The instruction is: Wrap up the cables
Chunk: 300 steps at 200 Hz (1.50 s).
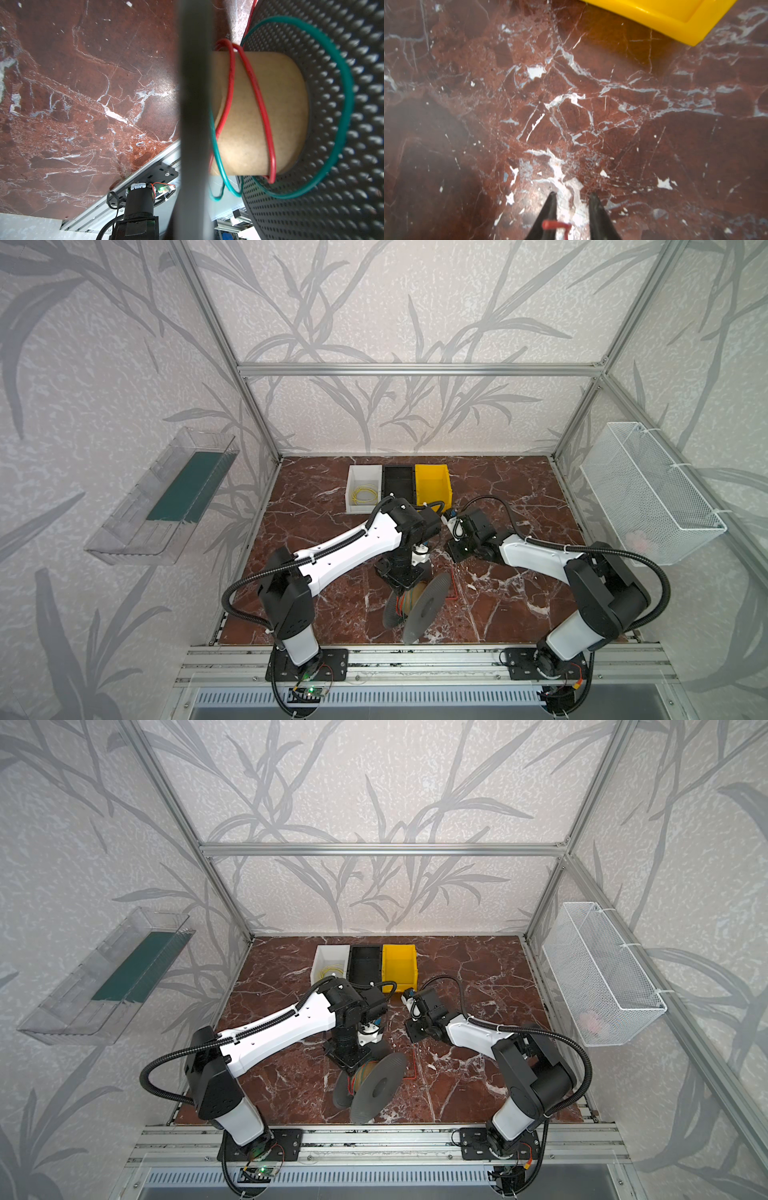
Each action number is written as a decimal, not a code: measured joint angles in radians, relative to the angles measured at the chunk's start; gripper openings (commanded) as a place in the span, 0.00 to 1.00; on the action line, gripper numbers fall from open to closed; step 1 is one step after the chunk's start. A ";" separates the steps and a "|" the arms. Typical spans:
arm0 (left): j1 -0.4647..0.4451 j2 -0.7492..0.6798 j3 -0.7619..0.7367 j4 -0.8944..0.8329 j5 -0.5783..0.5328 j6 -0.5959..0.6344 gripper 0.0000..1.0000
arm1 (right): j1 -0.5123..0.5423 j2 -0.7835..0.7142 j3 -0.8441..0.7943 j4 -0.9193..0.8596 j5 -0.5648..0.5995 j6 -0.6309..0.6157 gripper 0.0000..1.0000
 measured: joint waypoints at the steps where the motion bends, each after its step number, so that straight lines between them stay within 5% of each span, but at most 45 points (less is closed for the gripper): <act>1: 0.000 0.000 0.000 0.000 0.000 0.000 0.00 | 0.000 0.000 0.000 0.000 0.000 0.000 0.14; 30: 0.000 0.000 0.000 0.000 -0.003 0.000 0.00 | 0.000 0.000 0.009 0.026 0.008 -0.004 0.00; 84: 0.000 0.000 -0.003 -0.001 -0.006 -0.002 0.00 | 0.000 0.000 0.037 0.015 0.045 -0.003 0.00; 134: 0.000 -0.021 -0.023 0.035 0.005 -0.054 0.00 | -0.016 -0.130 0.234 -0.132 0.021 0.049 0.00; 181: 0.031 -0.060 -0.072 0.141 0.026 -0.179 0.00 | -0.014 -0.263 0.435 -0.203 -0.124 0.188 0.00; 227: 0.107 -0.079 -0.130 0.364 0.093 -0.327 0.00 | 0.006 -0.397 0.432 -0.200 -0.240 0.401 0.00; 300: 0.167 -0.106 -0.126 0.606 -0.015 -0.558 0.00 | 0.194 -0.488 0.379 -0.084 -0.301 0.695 0.00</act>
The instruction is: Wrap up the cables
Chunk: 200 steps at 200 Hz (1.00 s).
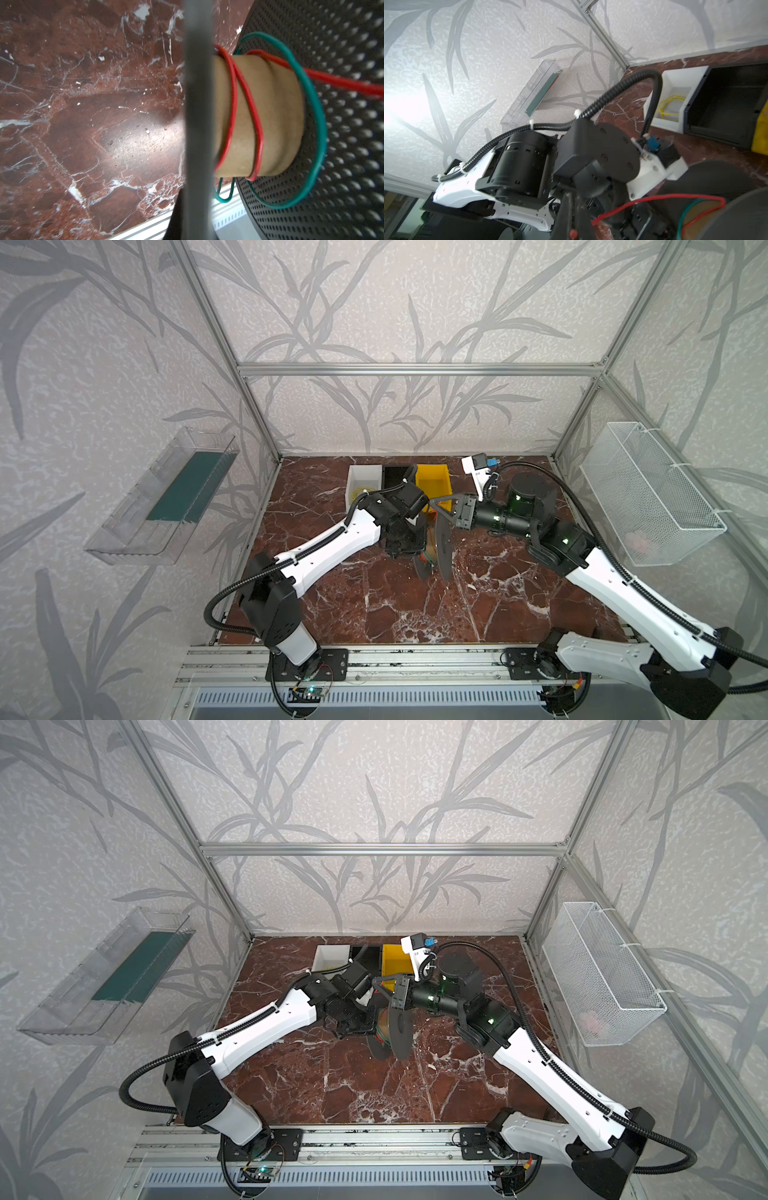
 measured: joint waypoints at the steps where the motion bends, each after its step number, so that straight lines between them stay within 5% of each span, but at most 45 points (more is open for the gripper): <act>1: 0.003 -0.002 -0.002 0.008 0.000 -0.005 0.00 | 0.002 0.000 -0.001 0.002 0.000 0.002 0.00; 47: 0.101 -0.073 -0.048 0.229 0.049 -0.145 0.00 | 0.144 -0.092 -0.111 0.020 0.063 0.112 0.00; 107: 0.183 -0.208 -0.161 0.568 0.246 -0.267 0.00 | 0.148 -0.512 -0.416 -0.069 0.263 0.215 0.00; 143: 0.215 -0.294 -0.298 0.784 0.397 -0.364 0.00 | -0.031 -0.683 -0.455 -0.193 0.259 0.228 0.00; 169: 0.229 -0.329 -0.373 0.940 0.481 -0.410 0.00 | -0.218 -0.687 -0.455 -0.251 0.158 0.228 0.00; 200: 0.251 -0.395 -0.383 0.898 0.516 -0.359 0.00 | -0.458 -0.621 -0.477 -0.203 -0.026 0.254 0.00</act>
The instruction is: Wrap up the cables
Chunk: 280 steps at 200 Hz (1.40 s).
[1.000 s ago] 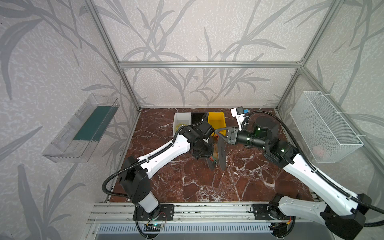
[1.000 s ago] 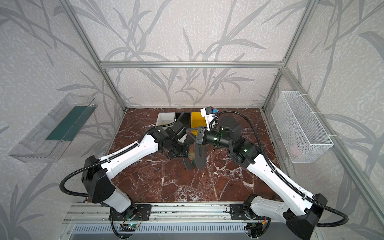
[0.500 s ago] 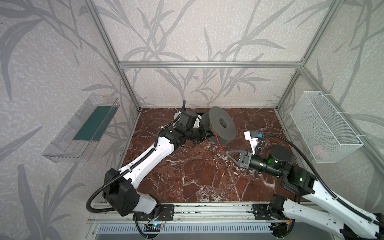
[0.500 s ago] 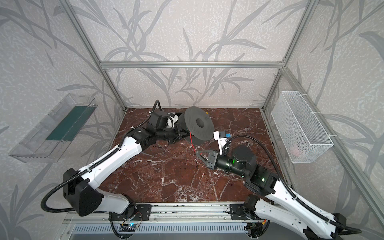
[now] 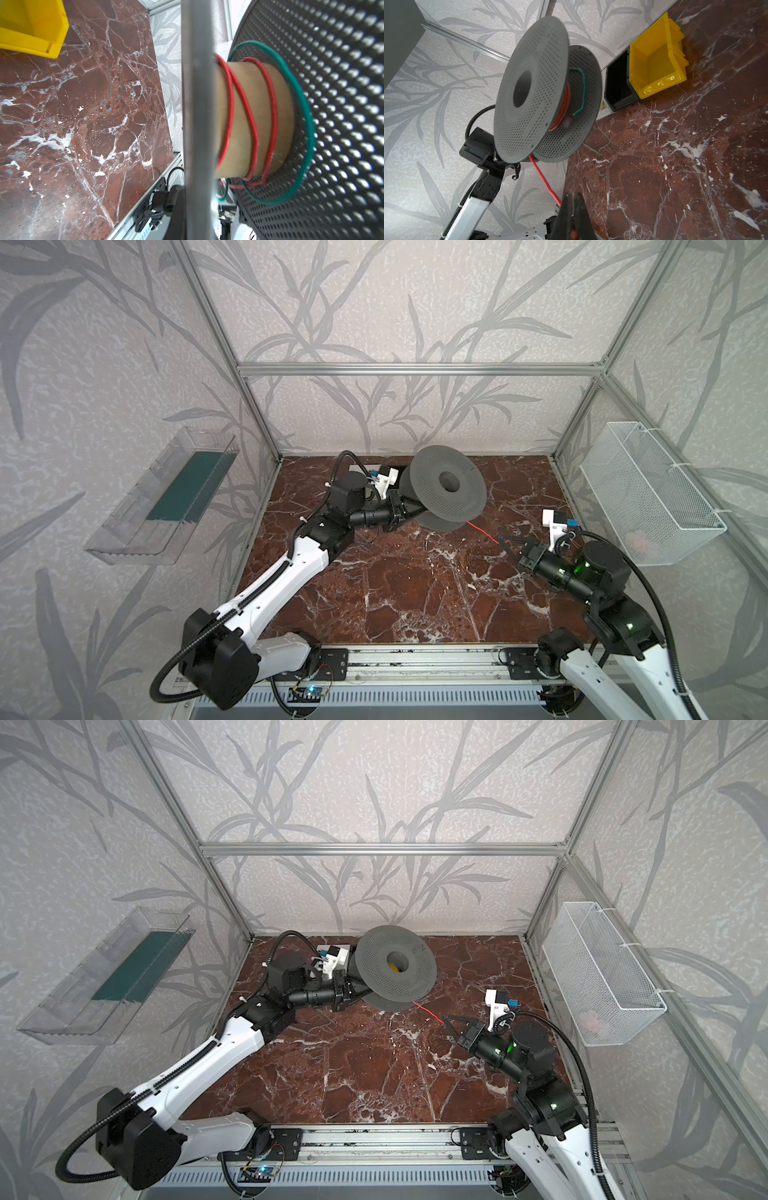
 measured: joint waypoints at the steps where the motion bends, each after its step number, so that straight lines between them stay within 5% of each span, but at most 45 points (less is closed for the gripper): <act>1: 0.000 -0.002 0.000 -0.002 0.001 0.002 0.00 | -0.005 0.002 0.000 0.001 -0.004 0.001 0.00; 45: 0.029 -0.085 -0.005 -0.088 0.076 0.098 0.00 | -0.189 0.239 0.111 0.074 -0.259 -0.055 0.00; 97: 0.019 -0.088 -0.006 -0.153 0.139 0.201 0.00 | -0.212 0.486 0.228 0.198 -0.385 -0.097 0.00; 142: -0.094 -0.026 0.015 -0.211 0.127 0.323 0.00 | -0.217 0.682 0.241 0.491 -0.577 0.043 0.00; 203: -0.114 0.072 0.089 -0.198 0.187 0.399 0.00 | -0.200 0.760 0.255 0.742 -0.732 0.175 0.00; 280: -0.092 0.113 0.114 -0.215 0.299 0.373 0.00 | -0.184 0.765 0.316 0.616 -0.856 0.049 0.00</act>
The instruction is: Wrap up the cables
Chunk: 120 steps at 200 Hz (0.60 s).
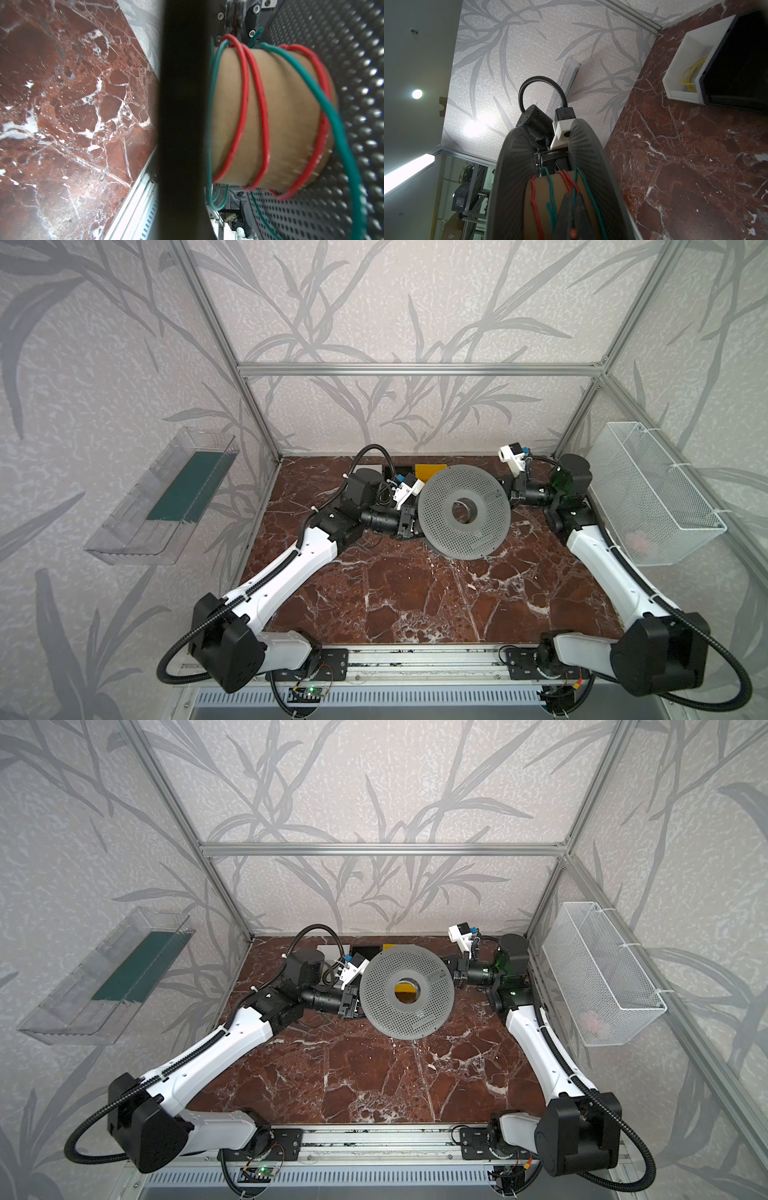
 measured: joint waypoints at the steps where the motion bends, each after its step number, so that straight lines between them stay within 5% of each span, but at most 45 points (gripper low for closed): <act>1: 0.000 0.000 0.000 0.000 0.001 -0.001 0.00 | 0.000 0.001 0.000 0.000 -0.001 0.001 0.00; 58: -0.003 -0.055 -0.053 0.076 -0.001 -0.084 0.00 | -0.005 0.008 0.058 -0.163 -0.023 -0.090 0.01; 101: -0.004 -0.108 -0.141 0.241 -0.020 -0.173 0.00 | 0.002 -0.051 0.079 -0.256 0.022 -0.129 0.20; 120: -0.003 -0.121 -0.156 0.296 -0.030 -0.200 0.00 | 0.002 -0.088 0.085 -0.292 0.047 -0.135 0.40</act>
